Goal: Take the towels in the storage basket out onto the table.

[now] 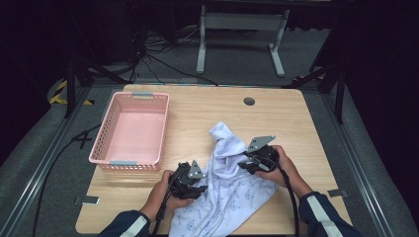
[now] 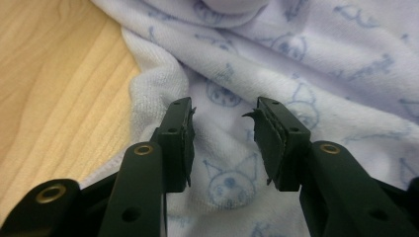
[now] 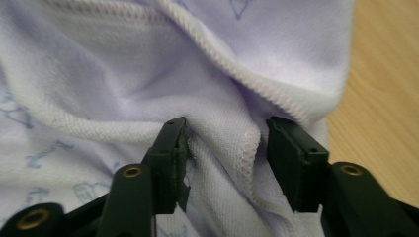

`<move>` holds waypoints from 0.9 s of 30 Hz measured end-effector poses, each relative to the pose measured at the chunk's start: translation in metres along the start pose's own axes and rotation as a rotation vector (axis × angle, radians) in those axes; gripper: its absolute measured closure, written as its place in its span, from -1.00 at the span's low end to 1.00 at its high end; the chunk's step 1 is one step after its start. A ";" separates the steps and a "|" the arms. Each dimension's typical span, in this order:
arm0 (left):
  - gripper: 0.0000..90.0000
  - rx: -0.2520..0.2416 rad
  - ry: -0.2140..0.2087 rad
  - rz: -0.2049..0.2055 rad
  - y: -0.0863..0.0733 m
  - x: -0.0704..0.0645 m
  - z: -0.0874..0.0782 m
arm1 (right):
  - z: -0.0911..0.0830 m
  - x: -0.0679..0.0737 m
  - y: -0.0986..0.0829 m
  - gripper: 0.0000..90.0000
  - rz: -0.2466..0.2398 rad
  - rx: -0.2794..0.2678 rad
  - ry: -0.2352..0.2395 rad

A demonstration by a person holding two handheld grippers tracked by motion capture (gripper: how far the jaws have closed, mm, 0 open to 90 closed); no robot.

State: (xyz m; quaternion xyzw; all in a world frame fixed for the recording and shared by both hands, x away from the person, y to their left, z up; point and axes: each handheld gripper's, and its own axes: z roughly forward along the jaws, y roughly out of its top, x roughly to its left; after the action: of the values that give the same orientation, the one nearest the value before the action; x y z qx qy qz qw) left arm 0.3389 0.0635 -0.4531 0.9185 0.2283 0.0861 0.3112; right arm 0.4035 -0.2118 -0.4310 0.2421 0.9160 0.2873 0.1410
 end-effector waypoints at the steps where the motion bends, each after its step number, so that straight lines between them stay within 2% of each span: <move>1: 0.33 0.000 0.000 0.000 0.000 0.000 0.000 | 0.000 0.000 0.000 0.09 0.000 0.000 0.000; 3: 0.35 -0.002 -0.003 -0.012 -0.002 0.000 0.001 | 0.005 0.001 -0.001 0.09 -0.002 0.012 0.000; 4: 0.36 -0.007 0.003 -0.021 -0.003 -0.001 0.001 | 0.006 0.001 -0.003 0.21 0.000 0.014 0.007; 5: 0.45 0.001 0.009 -0.013 -0.005 -0.001 -0.001 | 0.004 0.003 -0.005 0.52 -0.024 0.022 0.015; 6: 0.45 0.006 0.019 -0.018 -0.006 -0.003 -0.002 | 0.004 0.003 -0.005 0.52 -0.024 0.022 0.015; 7: 0.50 0.007 0.030 -0.018 -0.008 -0.002 -0.003 | -0.001 0.004 -0.006 0.72 -0.043 0.030 -0.015; 8: 0.50 0.023 0.029 -0.054 -0.013 0.001 -0.008 | -0.006 0.006 -0.007 0.79 -0.061 0.031 -0.036; 9: 0.51 0.023 0.029 -0.054 -0.013 0.001 -0.008 | -0.006 0.006 -0.007 0.79 -0.061 0.031 -0.036; 11: 0.54 0.027 0.041 -0.083 -0.021 0.004 -0.014 | -0.021 0.004 -0.013 0.82 -0.052 0.034 -0.065; 13: 0.54 0.042 0.057 -0.105 -0.030 0.007 -0.022 | -0.025 0.003 -0.016 0.83 -0.056 0.036 -0.080; 14: 0.56 0.040 0.063 -0.120 -0.034 0.007 -0.025 | -0.034 -0.002 -0.024 0.83 -0.030 0.034 -0.110; 16: 0.56 0.049 0.074 -0.151 -0.047 0.010 -0.035 | -0.039 -0.005 -0.028 0.85 -0.018 0.033 -0.121; 18: 0.56 0.045 0.074 -0.168 -0.057 0.010 -0.042 | -0.053 -0.013 -0.042 0.82 0.014 0.005 -0.169; 20: 0.55 0.054 0.088 -0.182 -0.065 0.008 -0.048 | -0.062 -0.018 -0.051 0.77 0.045 0.000 -0.161; 21: 0.55 0.054 0.088 -0.182 -0.065 0.008 -0.048 | -0.062 -0.018 -0.051 0.77 0.045 0.000 -0.161; 22: 0.55 0.064 0.087 -0.194 -0.069 0.007 -0.052 | -0.068 -0.023 -0.061 0.78 0.068 0.017 -0.169; 24: 0.54 0.070 0.090 -0.209 -0.076 0.006 -0.058 | -0.070 -0.024 -0.065 0.78 0.075 0.022 -0.176; 25: 0.54 0.076 0.075 -0.221 -0.080 0.007 -0.062 | -0.073 -0.028 -0.072 0.78 0.105 0.046 -0.197; 27: 0.52 0.056 0.071 -0.245 -0.089 0.008 -0.067 | -0.075 -0.036 -0.079 0.74 0.131 0.070 -0.231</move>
State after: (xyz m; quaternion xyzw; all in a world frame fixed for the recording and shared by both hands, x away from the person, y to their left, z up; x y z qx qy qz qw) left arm 0.2932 0.1655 -0.4541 0.8885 0.3520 0.0736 0.2851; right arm 0.3750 -0.3220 -0.4142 0.3373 0.8854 0.2341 0.2179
